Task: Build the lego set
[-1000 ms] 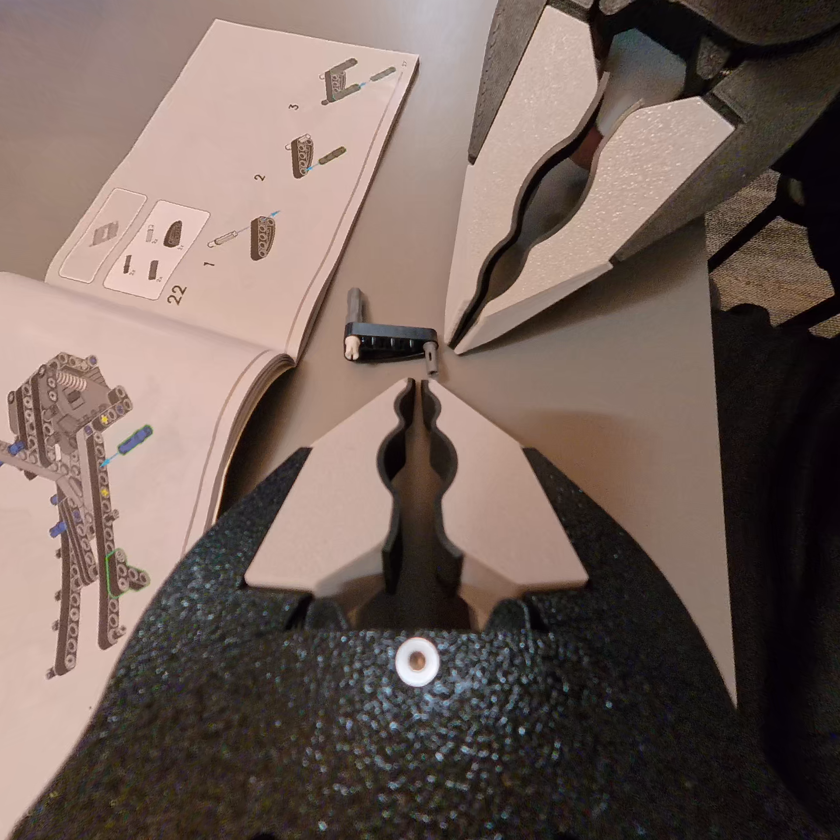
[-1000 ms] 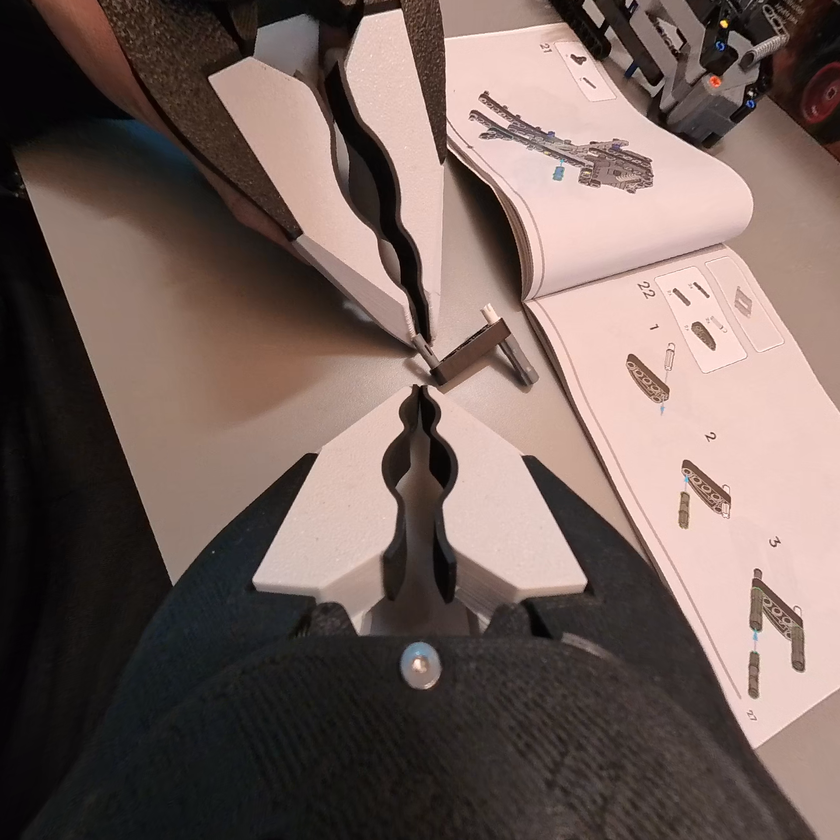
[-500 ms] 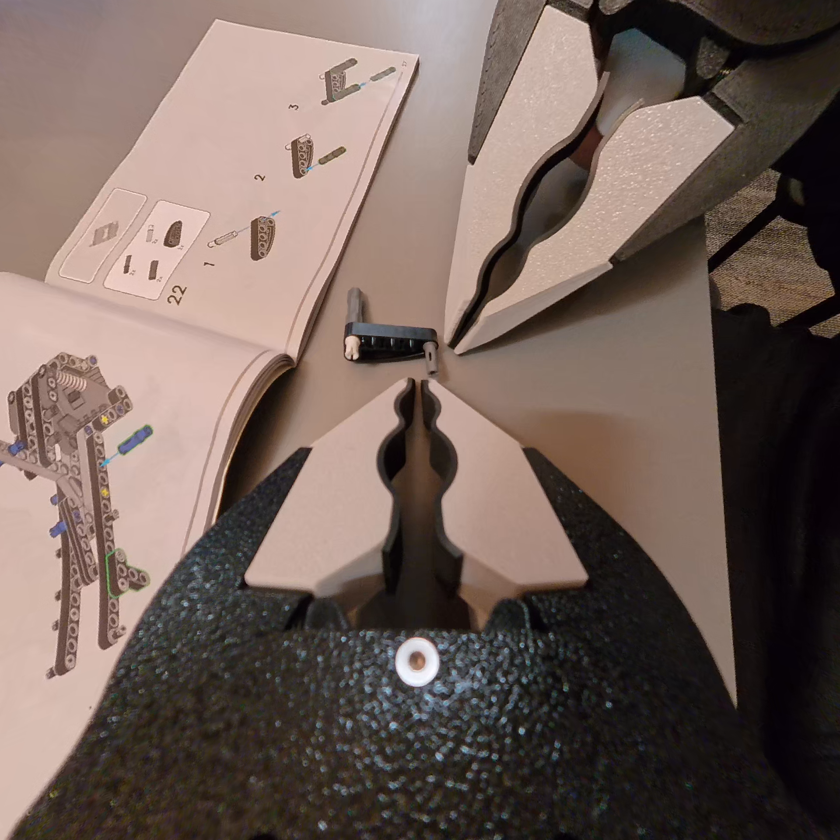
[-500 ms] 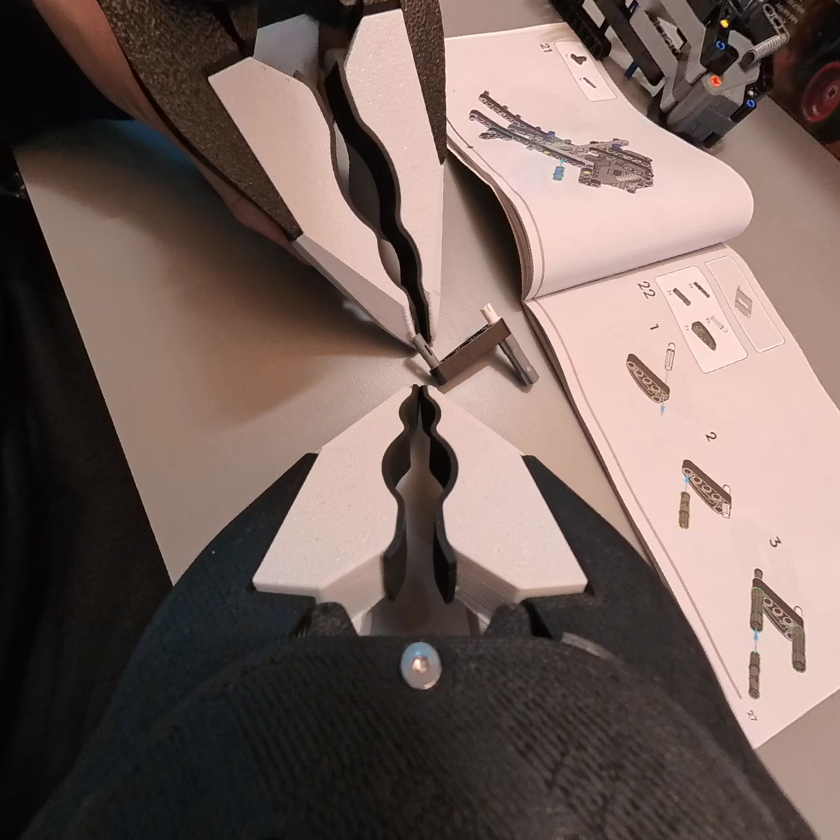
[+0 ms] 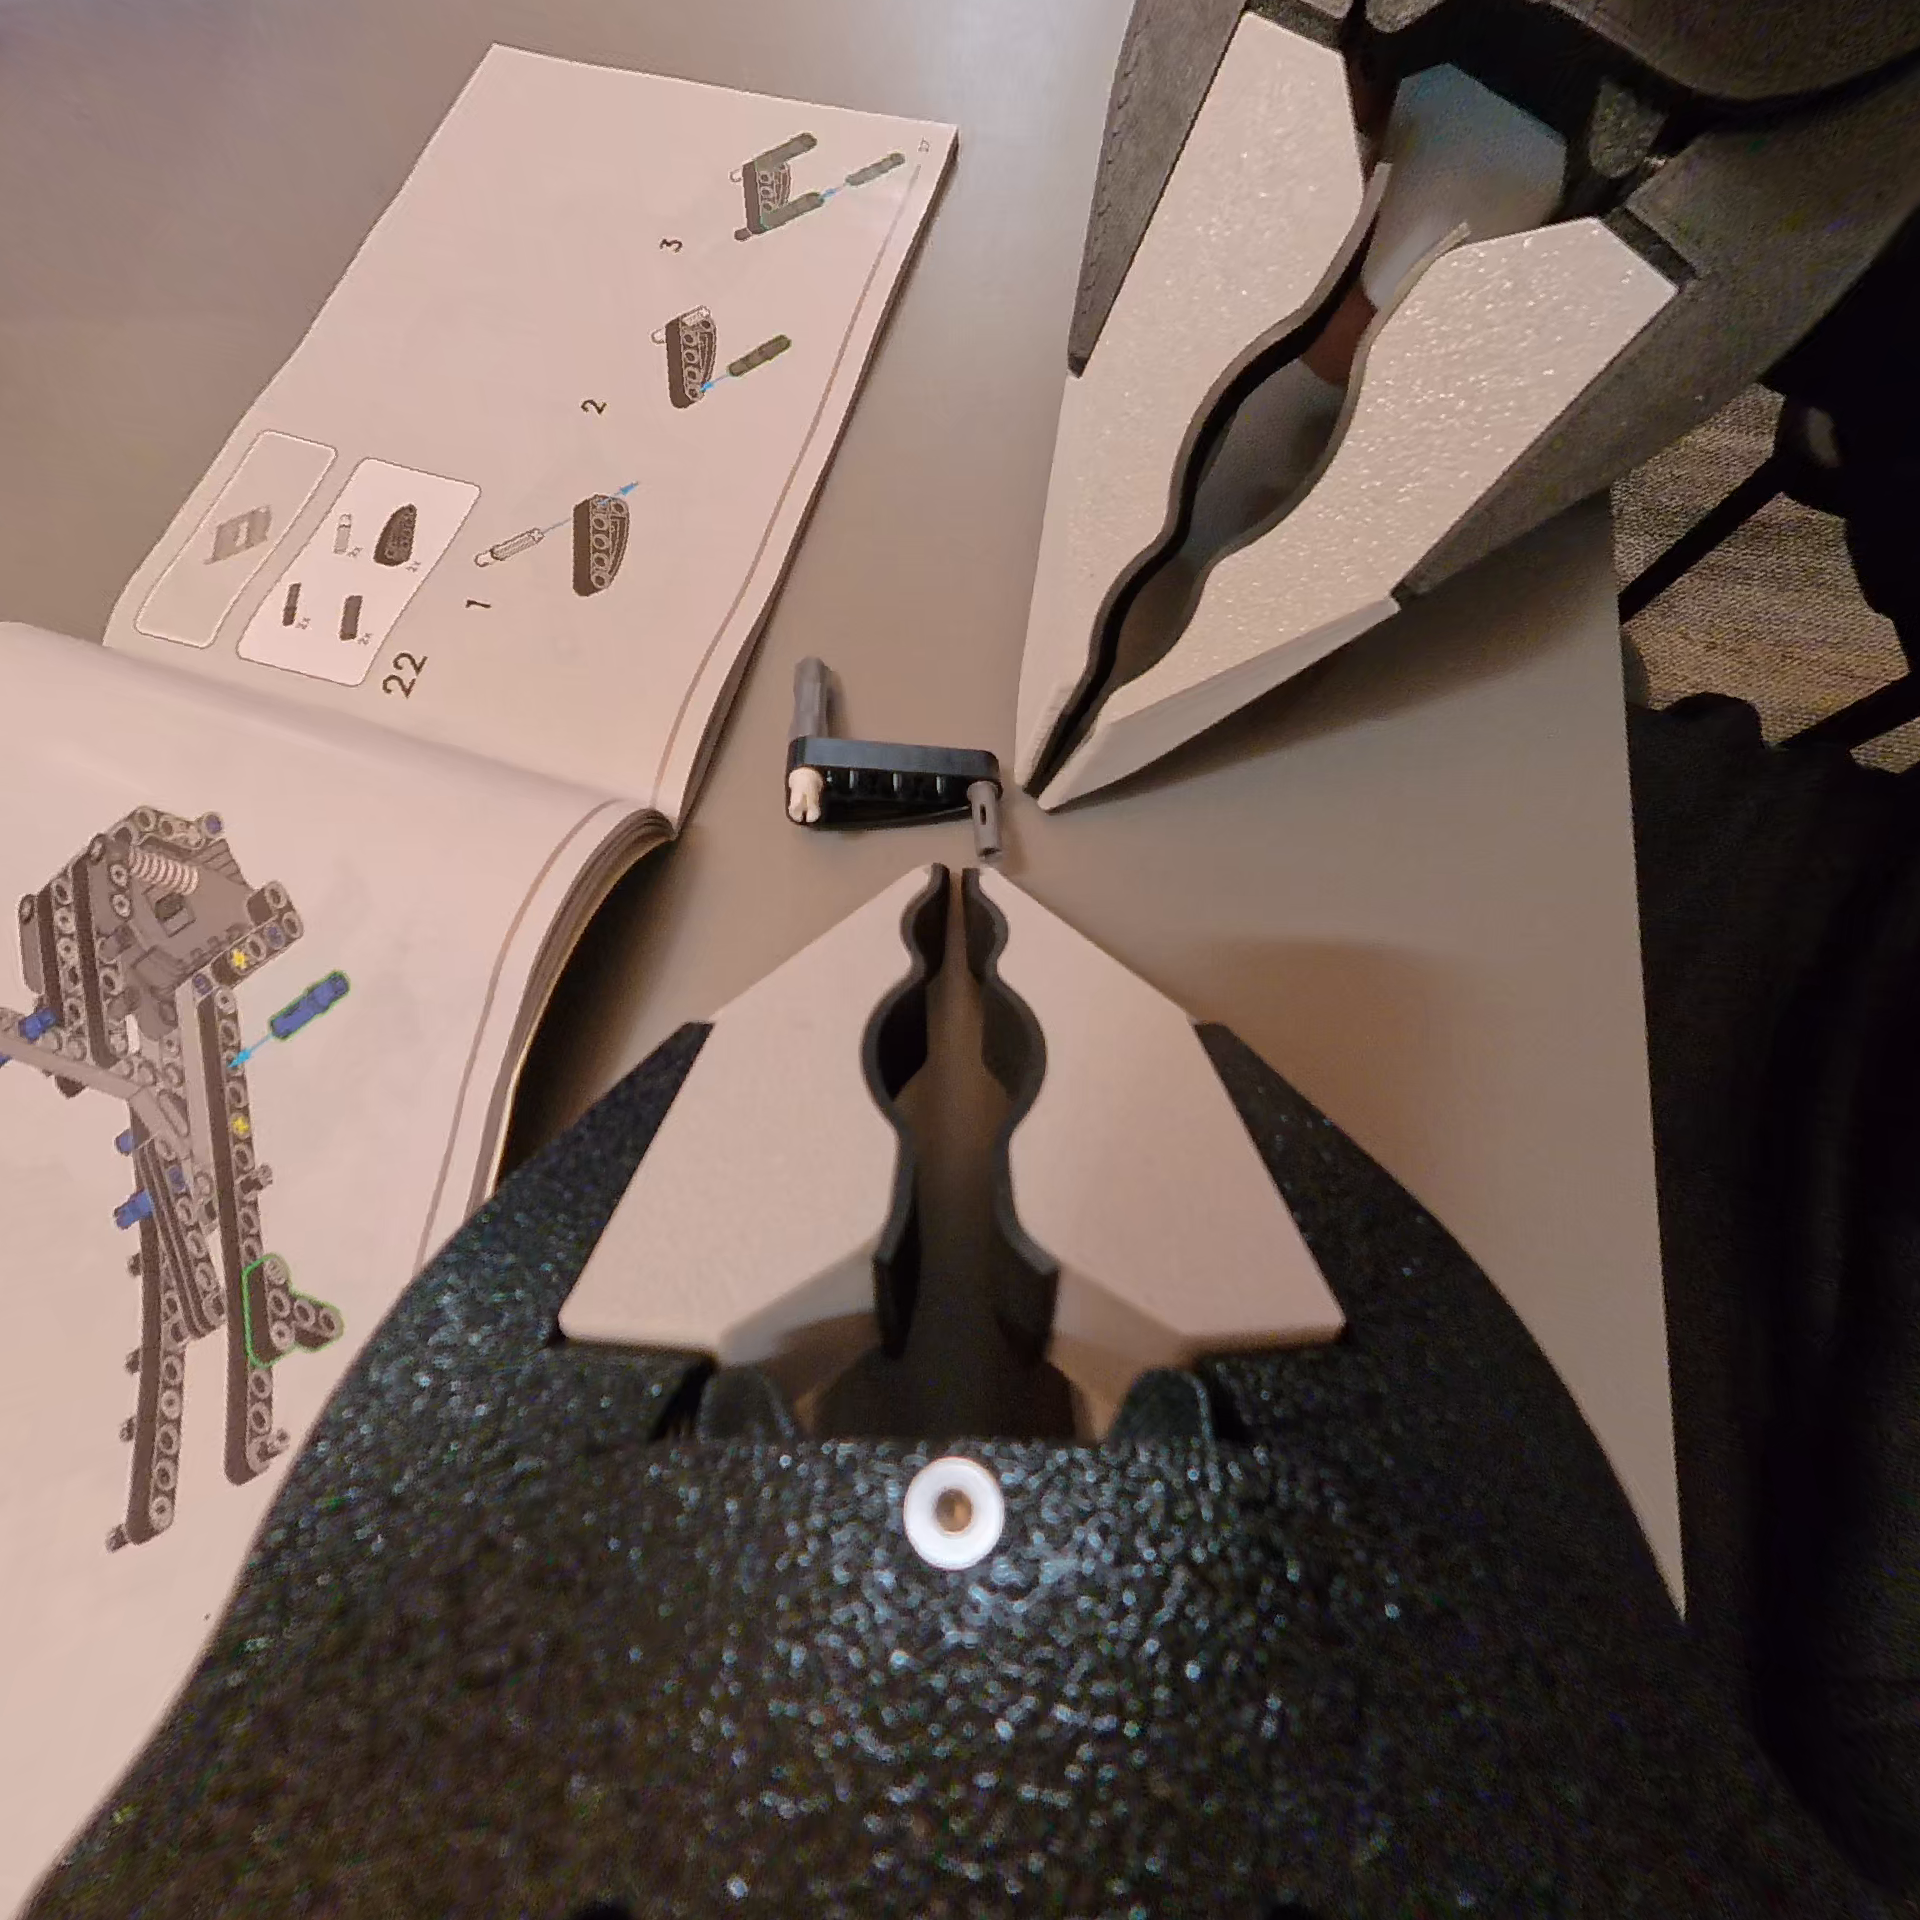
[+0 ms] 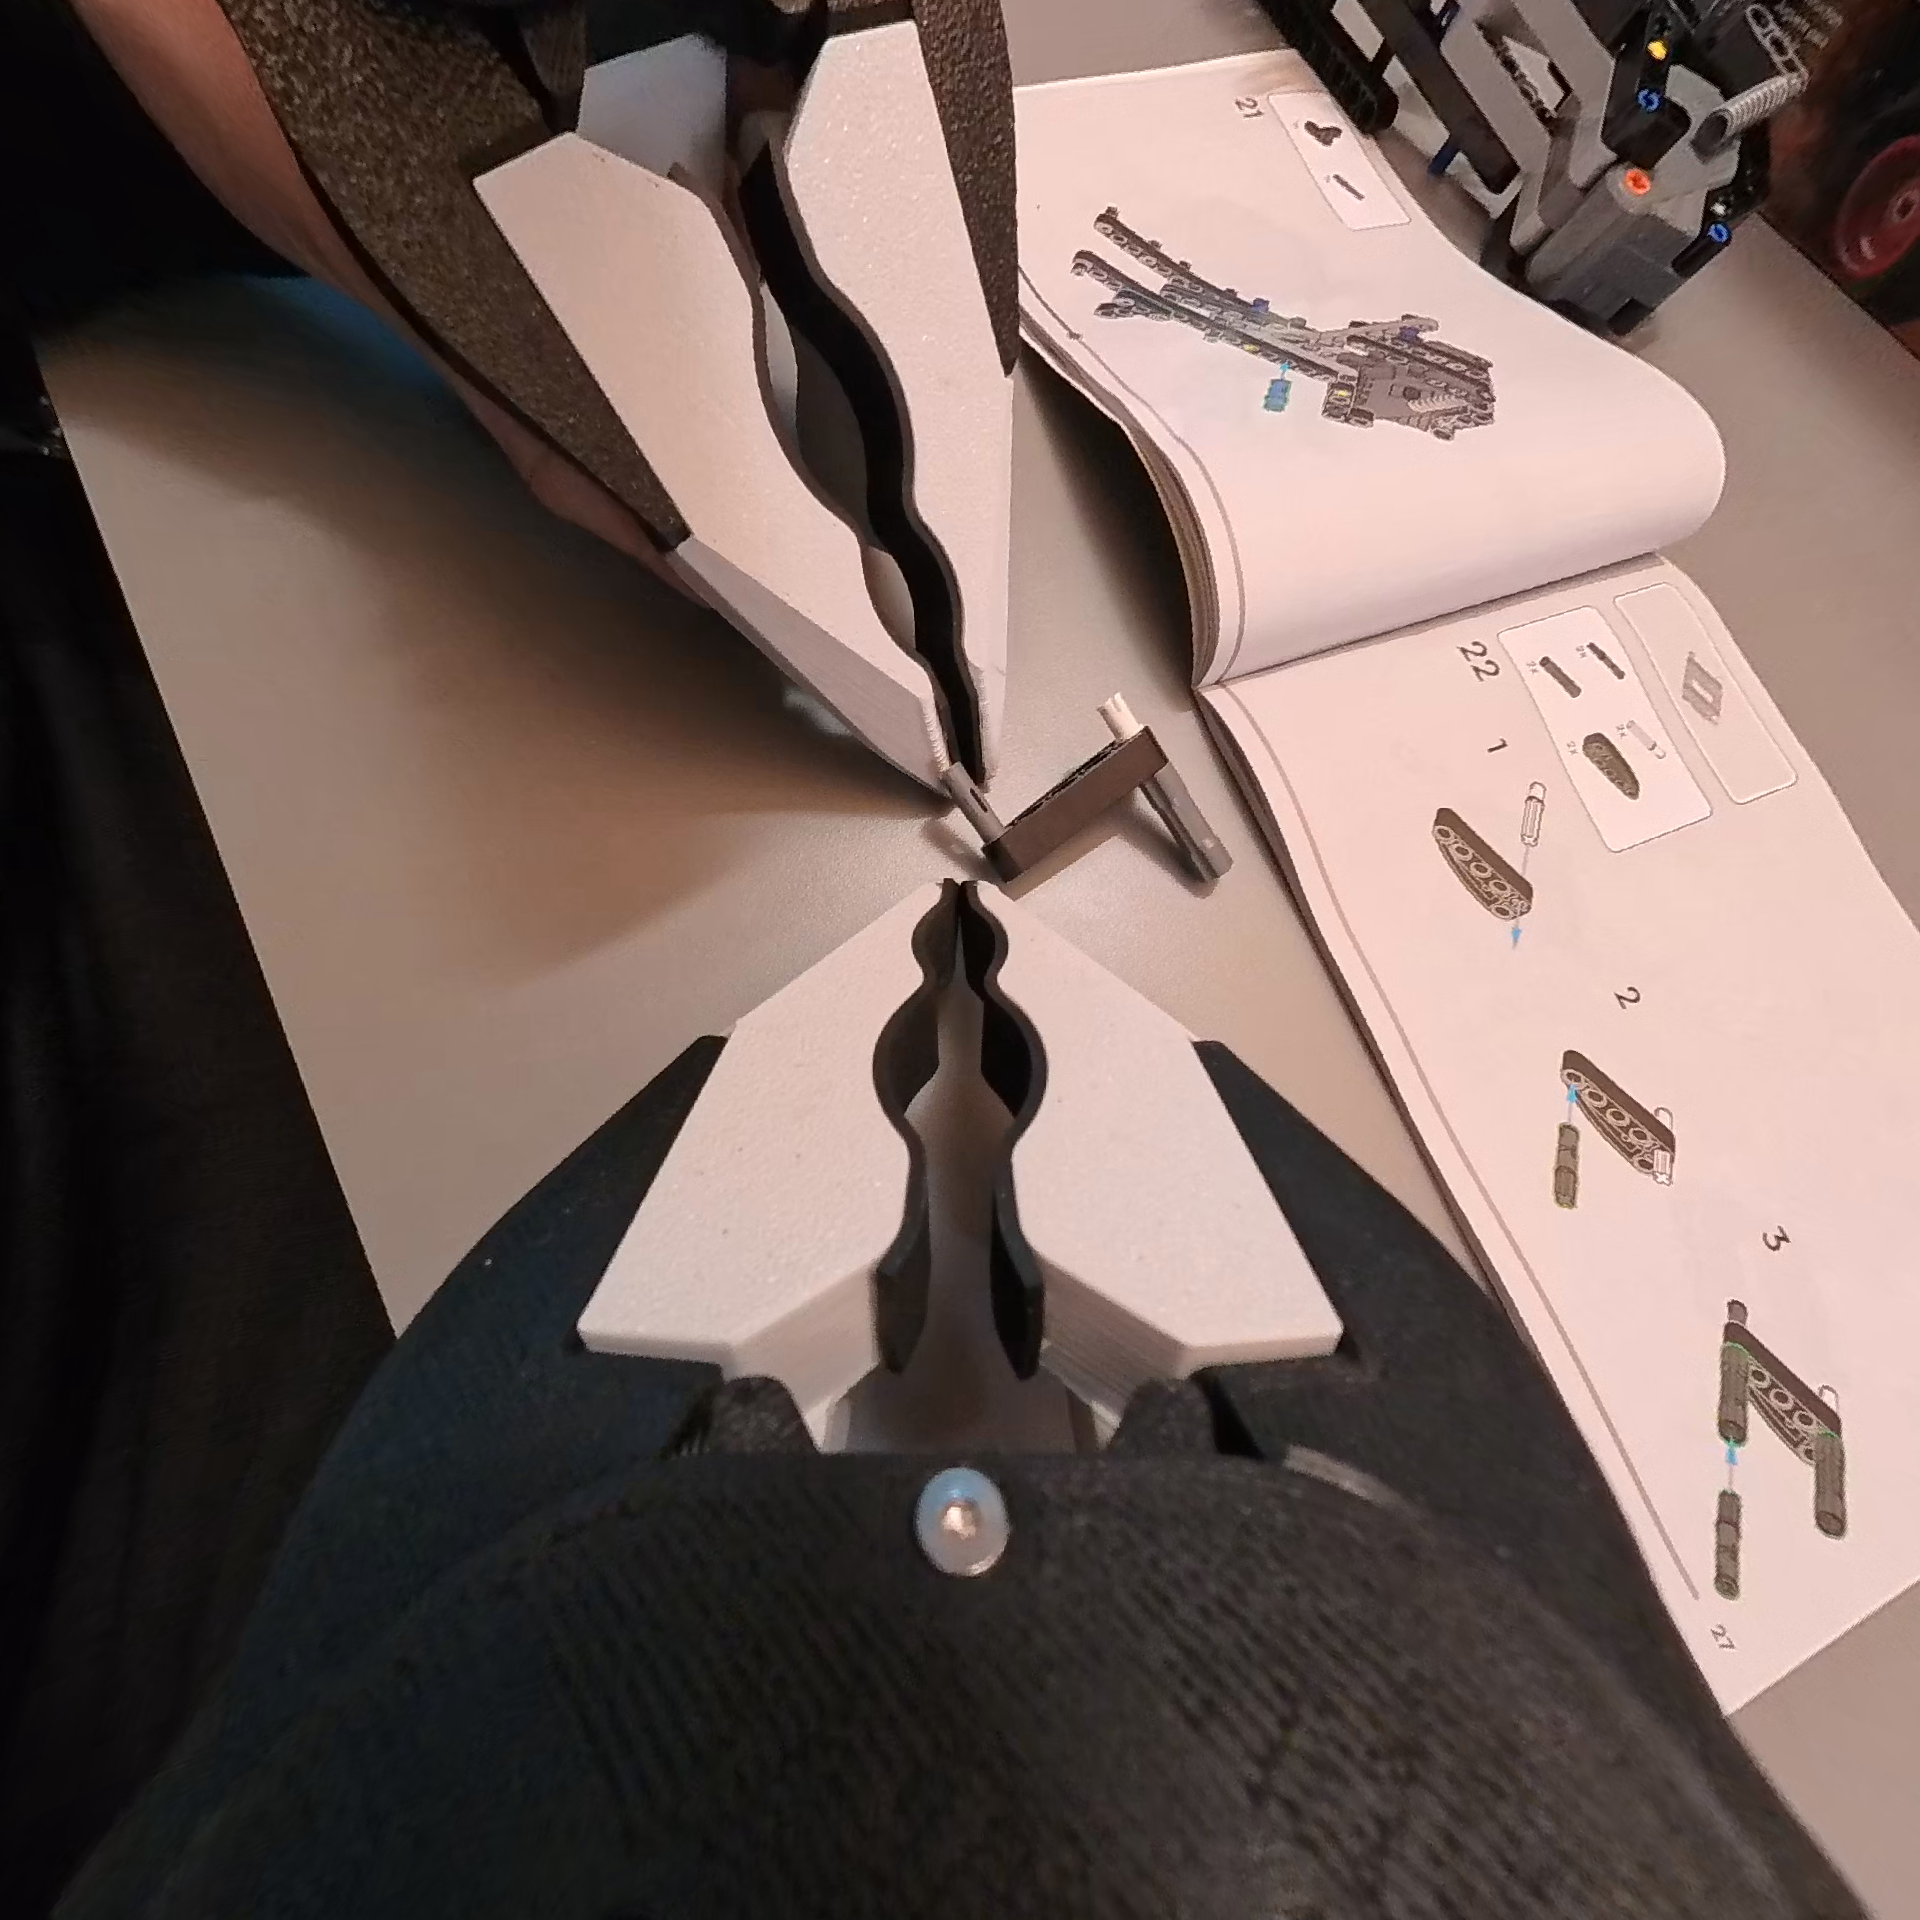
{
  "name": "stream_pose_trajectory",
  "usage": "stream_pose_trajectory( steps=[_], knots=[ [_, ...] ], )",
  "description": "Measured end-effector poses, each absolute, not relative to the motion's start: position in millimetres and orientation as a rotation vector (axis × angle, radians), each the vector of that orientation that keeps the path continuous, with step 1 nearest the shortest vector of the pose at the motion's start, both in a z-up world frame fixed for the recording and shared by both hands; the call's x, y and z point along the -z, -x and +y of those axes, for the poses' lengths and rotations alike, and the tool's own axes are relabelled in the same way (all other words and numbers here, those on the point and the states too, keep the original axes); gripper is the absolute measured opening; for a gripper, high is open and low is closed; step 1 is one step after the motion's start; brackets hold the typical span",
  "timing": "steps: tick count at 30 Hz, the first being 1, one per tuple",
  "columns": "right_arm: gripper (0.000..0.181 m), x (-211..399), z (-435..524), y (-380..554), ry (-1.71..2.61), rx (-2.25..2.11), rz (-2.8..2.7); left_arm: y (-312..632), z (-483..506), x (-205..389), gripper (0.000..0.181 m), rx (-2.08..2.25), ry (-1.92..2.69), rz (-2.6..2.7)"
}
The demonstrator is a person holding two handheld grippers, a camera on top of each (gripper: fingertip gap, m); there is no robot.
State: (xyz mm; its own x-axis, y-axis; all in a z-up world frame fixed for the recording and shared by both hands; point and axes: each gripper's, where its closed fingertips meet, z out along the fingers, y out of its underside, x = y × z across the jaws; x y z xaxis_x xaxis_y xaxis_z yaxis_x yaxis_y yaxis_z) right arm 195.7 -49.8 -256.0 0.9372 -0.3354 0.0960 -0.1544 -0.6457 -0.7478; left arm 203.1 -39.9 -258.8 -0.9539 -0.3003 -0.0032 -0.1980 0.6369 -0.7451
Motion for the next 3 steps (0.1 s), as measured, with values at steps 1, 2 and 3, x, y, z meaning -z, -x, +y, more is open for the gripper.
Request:
stream_pose_trajectory(
  steps=[1, 2, 3],
  knots=[
    [0.000, 256.1, -49.8, -195.7, 2.278, 0.286, 0.345, -203.0, -39.8, 258.8, 0.000, 1.218, 0.418, 2.727],
    [0.000, 256.1, -49.8, -195.7, 2.278, 0.285, 0.345, -203.0, -39.8, 258.8, 0.000, 1.219, 0.419, 2.728],
    [0.000, 256.1, -49.8, -195.7, 2.278, 0.285, 0.346, -203.0, -39.9, 258.8, 0.001, 1.220, 0.420, 2.729]
  ],
)
